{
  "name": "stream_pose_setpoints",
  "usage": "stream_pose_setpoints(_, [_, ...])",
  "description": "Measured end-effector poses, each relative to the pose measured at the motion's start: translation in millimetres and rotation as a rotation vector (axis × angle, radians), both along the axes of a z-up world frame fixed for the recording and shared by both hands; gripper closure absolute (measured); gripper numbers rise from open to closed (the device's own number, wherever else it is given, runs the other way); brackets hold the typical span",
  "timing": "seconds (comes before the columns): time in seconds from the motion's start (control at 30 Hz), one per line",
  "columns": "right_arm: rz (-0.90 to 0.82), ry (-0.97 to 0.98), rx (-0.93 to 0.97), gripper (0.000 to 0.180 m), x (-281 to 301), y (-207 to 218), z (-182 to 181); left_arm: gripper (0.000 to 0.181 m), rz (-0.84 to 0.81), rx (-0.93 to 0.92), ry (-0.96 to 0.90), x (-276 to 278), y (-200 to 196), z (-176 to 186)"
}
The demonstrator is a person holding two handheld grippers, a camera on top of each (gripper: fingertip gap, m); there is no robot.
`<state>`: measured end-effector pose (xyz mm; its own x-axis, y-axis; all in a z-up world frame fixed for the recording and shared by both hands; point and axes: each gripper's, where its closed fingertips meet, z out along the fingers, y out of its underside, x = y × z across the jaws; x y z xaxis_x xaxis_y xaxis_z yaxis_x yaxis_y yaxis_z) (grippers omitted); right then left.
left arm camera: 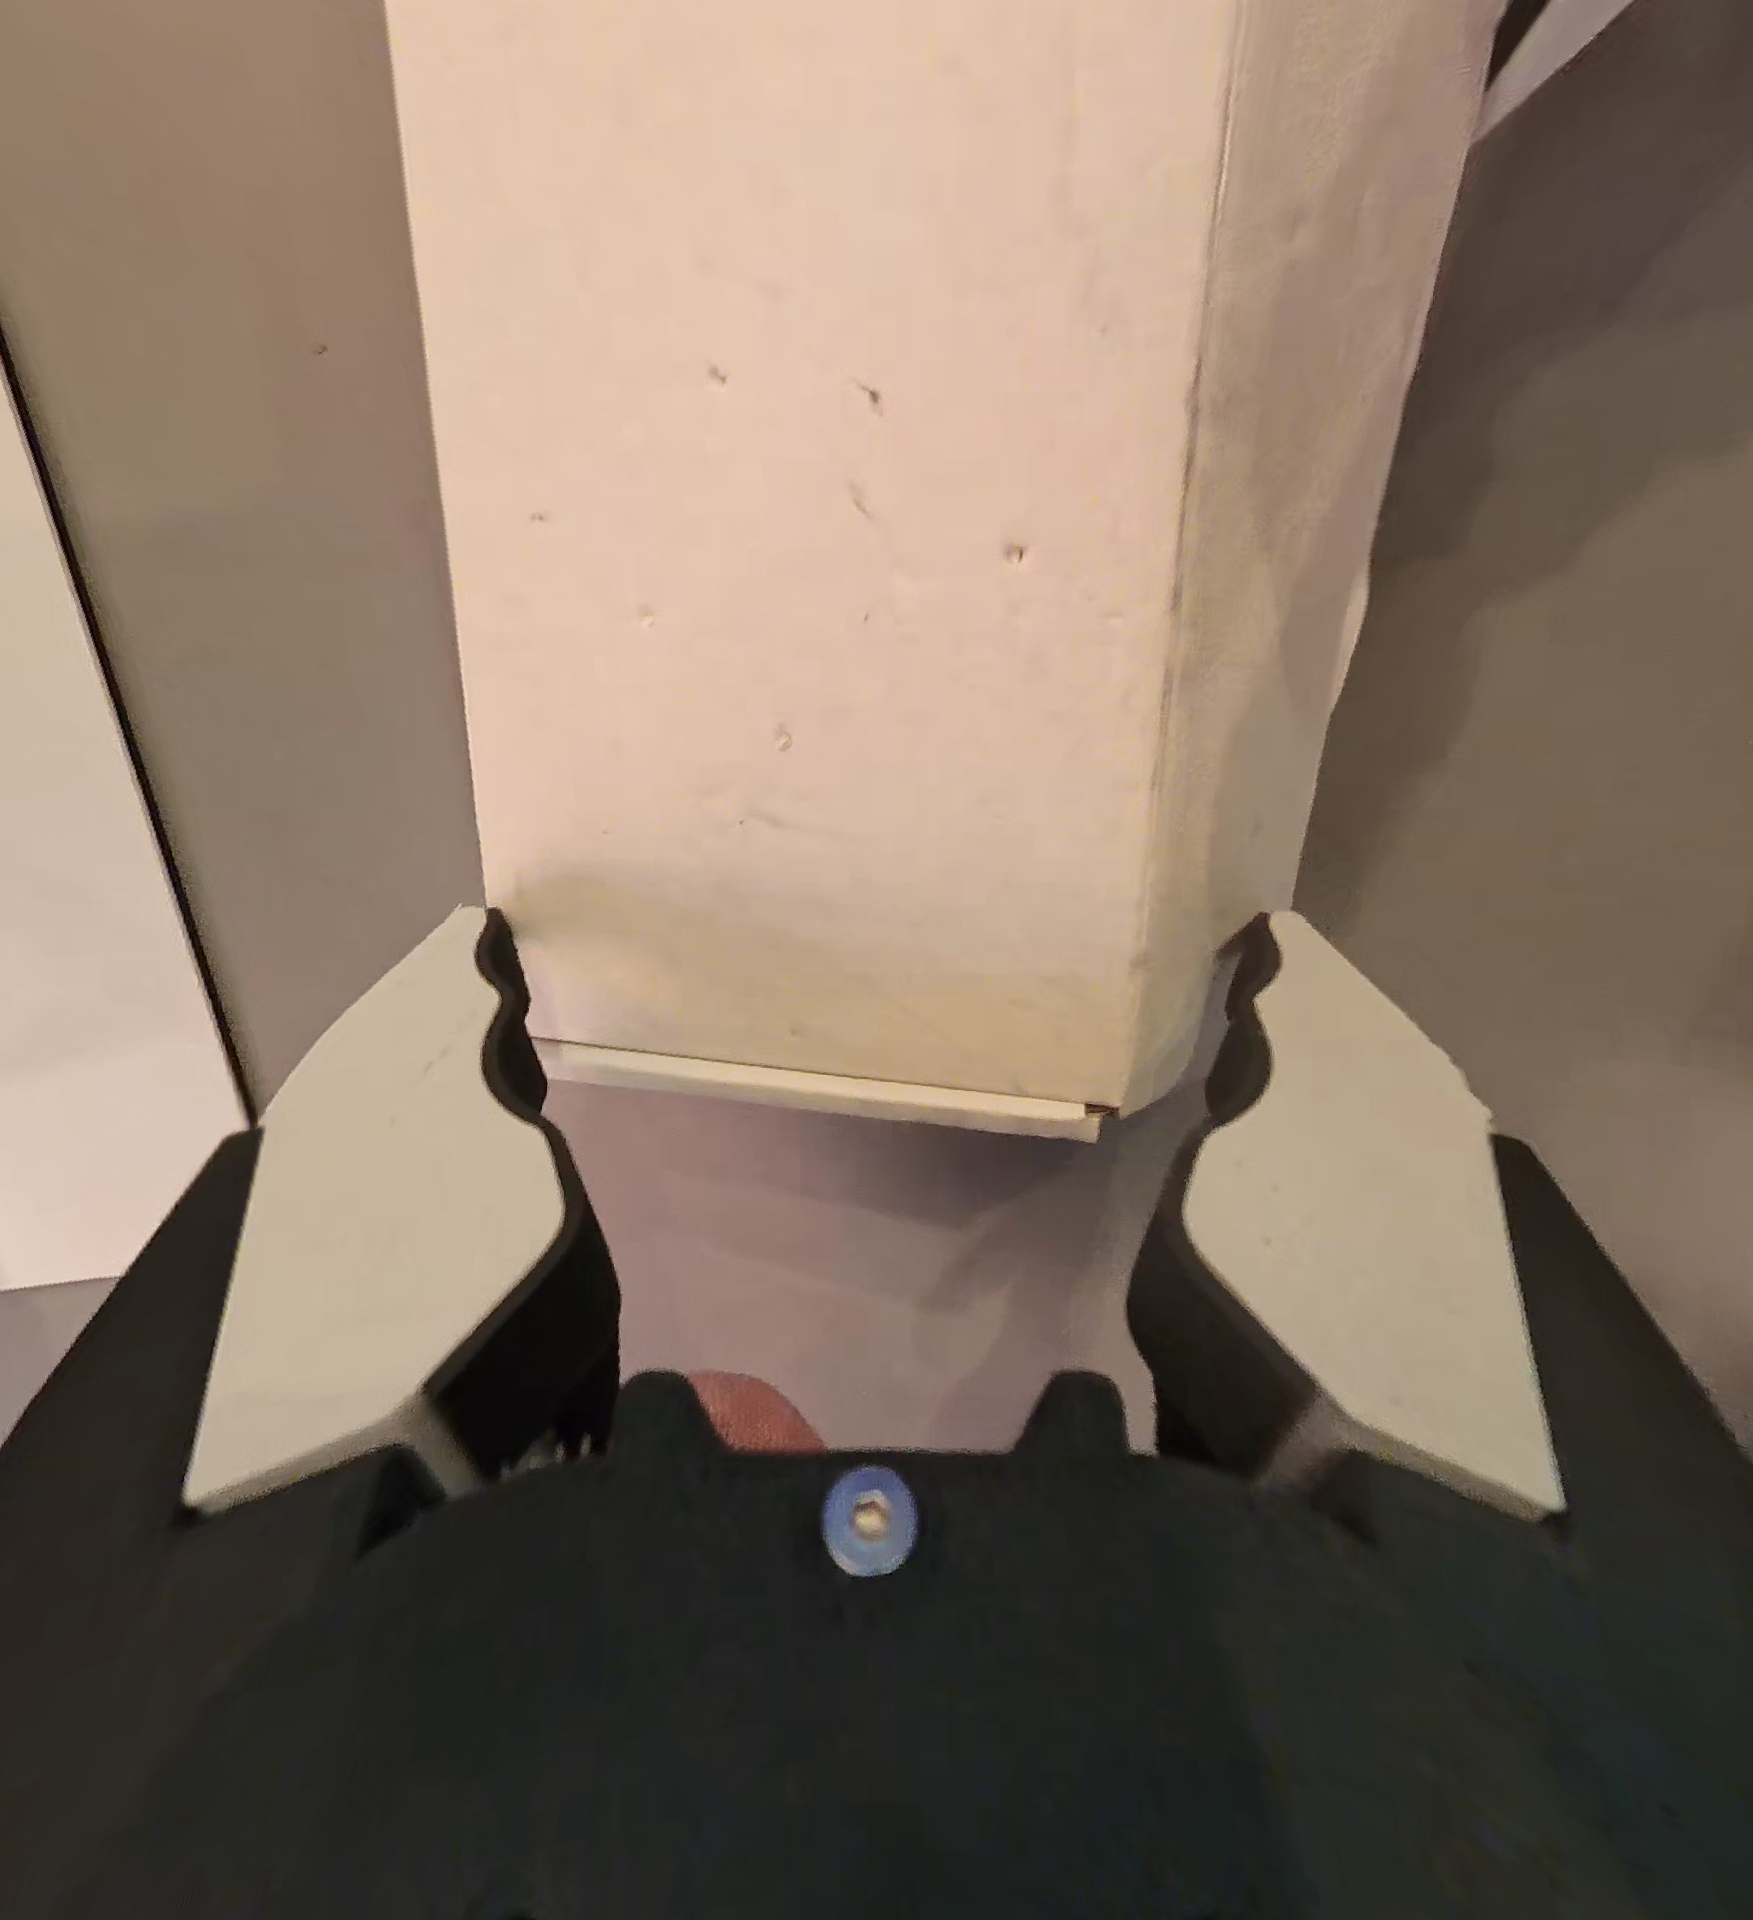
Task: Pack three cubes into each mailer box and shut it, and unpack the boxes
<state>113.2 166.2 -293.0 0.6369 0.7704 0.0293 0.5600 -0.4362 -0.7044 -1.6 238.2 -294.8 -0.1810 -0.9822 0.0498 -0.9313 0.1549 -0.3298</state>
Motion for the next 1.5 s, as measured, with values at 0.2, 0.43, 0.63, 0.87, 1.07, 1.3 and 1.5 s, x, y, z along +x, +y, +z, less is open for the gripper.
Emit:
stream_pose_setpoints(0.2, [0.080,-0.304,0.371,0.088,1,22,6,0.055,-0.033,-0.120,0.012,0,5,6])
stream_pose_setpoints(0.43, [0.202,-0.474,0.625,0.103,-17,44,5,0.055,-0.121,-0.183,0.038,-5,4,9])
stream_pose_setpoints(0.63, [0.279,-0.501,0.687,0.115,-28,42,9,0.055,-0.140,-0.219,0.073,-9,-2,11])
stream_pose_setpoints(0.87, [0.244,-0.457,0.623,0.115,-26,43,11,0.073,-0.158,0.030,-0.089,7,-16,53])
stream_pose_setpoints(1.07, [0.259,-0.385,0.577,0.115,-31,39,15,0.074,-0.220,0.381,-0.081,4,-41,44])
stream_pose_setpoints(1.3, [0.278,-0.241,0.457,0.116,-34,28,21,0.085,-0.132,0.601,-0.123,-15,-18,38])
stream_pose_setpoints(1.5, [0.294,-0.157,0.372,0.116,-34,23,24,0.103,-0.058,0.575,-0.256,-16,-14,32])
